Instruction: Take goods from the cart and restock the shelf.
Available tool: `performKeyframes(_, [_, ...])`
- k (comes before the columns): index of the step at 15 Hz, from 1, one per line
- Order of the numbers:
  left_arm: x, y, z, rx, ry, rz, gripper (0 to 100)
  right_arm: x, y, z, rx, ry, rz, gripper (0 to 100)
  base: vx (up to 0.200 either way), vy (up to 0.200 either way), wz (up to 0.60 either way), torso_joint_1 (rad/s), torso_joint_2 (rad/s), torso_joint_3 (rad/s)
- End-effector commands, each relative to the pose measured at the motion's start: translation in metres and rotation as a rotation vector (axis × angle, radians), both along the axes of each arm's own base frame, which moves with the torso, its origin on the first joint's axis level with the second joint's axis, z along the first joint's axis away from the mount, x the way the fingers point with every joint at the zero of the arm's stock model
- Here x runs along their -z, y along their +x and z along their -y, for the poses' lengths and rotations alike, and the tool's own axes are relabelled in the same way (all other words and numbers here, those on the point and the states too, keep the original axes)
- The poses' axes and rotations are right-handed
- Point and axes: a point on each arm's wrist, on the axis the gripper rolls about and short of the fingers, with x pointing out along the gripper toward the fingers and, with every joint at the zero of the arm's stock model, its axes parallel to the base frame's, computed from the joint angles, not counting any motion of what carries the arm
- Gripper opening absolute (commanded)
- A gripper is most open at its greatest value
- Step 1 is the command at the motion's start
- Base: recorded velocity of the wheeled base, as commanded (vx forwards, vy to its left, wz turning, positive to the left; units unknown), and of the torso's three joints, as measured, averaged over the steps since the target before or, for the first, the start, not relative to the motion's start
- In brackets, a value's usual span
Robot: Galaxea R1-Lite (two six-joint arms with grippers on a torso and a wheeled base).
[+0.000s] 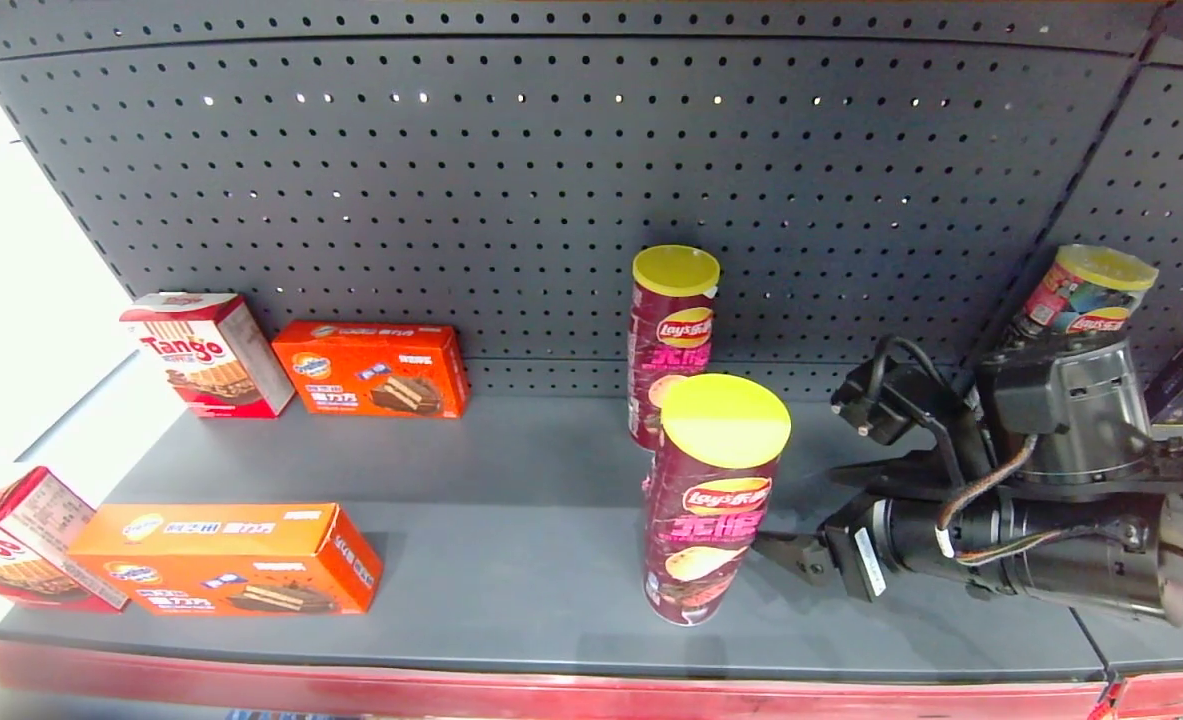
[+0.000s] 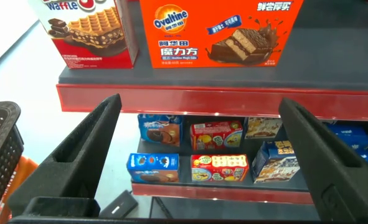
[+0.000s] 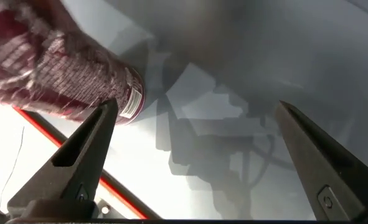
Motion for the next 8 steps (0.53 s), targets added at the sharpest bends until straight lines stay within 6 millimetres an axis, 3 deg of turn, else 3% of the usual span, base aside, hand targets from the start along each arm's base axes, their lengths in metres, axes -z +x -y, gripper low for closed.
performKeyframes(1, [0.0000,0.0001,0.0000,-0.001,-0.001,-0.001,100,0.0022,0.0043,-0.0060,-0.008,-0.005,-0.006,100,0.000,0.000,0.00,0.000,0.00,0.000])
performKeyframes(8, [0.0000,0.0001,0.0000,-0.001,0.001,-0.001,100,0.0010,0.0039,-0.0088,-0.017,-0.002,-0.002,100,0.000,0.000,0.00,0.000,0.00,0.000])
